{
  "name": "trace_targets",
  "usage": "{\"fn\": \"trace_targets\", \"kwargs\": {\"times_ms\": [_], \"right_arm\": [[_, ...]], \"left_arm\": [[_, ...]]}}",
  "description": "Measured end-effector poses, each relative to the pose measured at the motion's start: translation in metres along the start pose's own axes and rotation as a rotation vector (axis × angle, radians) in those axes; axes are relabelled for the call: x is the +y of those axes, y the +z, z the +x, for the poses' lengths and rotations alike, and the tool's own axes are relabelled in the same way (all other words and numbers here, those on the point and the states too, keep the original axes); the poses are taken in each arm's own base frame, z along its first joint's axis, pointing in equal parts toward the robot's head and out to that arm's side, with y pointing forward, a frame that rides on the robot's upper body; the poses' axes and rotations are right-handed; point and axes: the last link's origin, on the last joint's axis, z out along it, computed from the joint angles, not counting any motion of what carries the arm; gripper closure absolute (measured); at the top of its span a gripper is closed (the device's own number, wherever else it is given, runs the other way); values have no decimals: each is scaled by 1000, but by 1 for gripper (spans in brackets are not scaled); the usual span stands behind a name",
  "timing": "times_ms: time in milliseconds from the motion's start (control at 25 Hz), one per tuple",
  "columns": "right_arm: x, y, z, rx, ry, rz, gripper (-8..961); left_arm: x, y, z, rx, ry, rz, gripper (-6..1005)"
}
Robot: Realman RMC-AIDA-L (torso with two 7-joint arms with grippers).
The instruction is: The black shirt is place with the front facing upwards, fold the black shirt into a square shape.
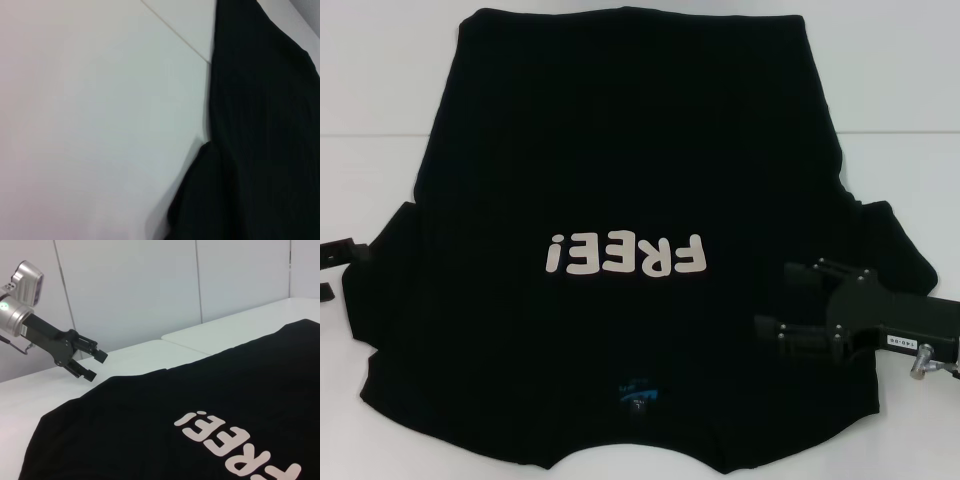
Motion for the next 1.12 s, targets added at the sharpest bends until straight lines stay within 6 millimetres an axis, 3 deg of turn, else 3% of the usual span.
{"fn": "trace_targets", "kwargs": {"times_ms": [1120], "right_arm": [[5, -2, 0, -14, 4, -30, 13]], "left_arm": [[-4, 12, -16, -22, 0, 24, 69]]}}
